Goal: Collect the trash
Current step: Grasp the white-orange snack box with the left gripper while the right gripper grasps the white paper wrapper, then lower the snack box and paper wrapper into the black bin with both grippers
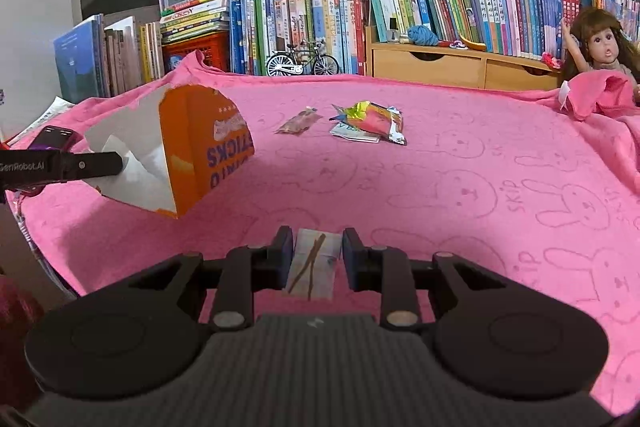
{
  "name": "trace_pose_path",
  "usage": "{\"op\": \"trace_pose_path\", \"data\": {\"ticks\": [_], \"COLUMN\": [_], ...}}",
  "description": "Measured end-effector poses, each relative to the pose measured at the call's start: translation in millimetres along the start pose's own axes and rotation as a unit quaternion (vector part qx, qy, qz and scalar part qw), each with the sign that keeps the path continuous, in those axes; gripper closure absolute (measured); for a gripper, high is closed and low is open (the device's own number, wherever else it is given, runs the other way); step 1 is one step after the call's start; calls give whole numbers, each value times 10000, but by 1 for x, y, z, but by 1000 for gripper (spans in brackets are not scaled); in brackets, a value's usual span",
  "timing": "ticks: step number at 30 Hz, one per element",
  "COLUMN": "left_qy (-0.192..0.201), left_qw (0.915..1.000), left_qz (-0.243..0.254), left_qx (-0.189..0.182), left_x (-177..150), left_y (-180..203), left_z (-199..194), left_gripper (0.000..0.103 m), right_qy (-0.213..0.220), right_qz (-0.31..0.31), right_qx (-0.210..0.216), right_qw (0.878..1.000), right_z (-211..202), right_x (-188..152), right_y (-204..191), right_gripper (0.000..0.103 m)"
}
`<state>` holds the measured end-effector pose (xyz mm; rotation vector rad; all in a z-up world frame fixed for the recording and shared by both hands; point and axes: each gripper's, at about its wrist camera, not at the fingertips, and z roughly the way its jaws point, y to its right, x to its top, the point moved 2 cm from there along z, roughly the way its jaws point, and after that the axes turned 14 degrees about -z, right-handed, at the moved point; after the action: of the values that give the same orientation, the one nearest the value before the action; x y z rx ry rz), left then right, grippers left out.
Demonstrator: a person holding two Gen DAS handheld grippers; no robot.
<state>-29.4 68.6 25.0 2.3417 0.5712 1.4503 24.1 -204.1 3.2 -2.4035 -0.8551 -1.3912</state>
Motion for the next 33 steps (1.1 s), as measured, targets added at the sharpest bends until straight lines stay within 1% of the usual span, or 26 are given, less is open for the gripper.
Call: {"op": "trace_pose_path", "data": {"ticks": [4, 9, 15, 18, 23, 28, 33], "left_qy": [-93, 7, -178, -355, -799, -1187, -1726], "left_qw": [9999, 9999, 9995, 9986, 9952, 9925, 9848], "left_qz": [-7, -58, -165, -326, -545, -266, -56], "left_qx": [-117, -151, -208, -230, -154, 99, 205], "left_x": [-9, -22, -40, -48, -68, -93, -119], "left_y": [3, 3, 0, -3, -13, -17, -18], "left_z": [-21, -52, -80, -93, -118, -139, -146], "left_gripper": [99, 99, 99, 99, 99, 99, 99], "right_qy": [75, 192, 257, 287, 211, -32, -363], "right_qz": [-5, -5, -7, -10, 2, 0, 71], "right_qx": [41, 89, 168, 207, 329, 414, 489], "right_qw": [10000, 9998, 9995, 9994, 9992, 9991, 9981], "right_z": [-14, -33, -50, -61, -76, -87, -88], "right_x": [-2, -8, -19, -25, -41, -63, -87], "right_y": [-8, -18, -32, -40, -52, -65, -75], "right_gripper": [71, 71, 71, 71, 71, 71, 71]}}
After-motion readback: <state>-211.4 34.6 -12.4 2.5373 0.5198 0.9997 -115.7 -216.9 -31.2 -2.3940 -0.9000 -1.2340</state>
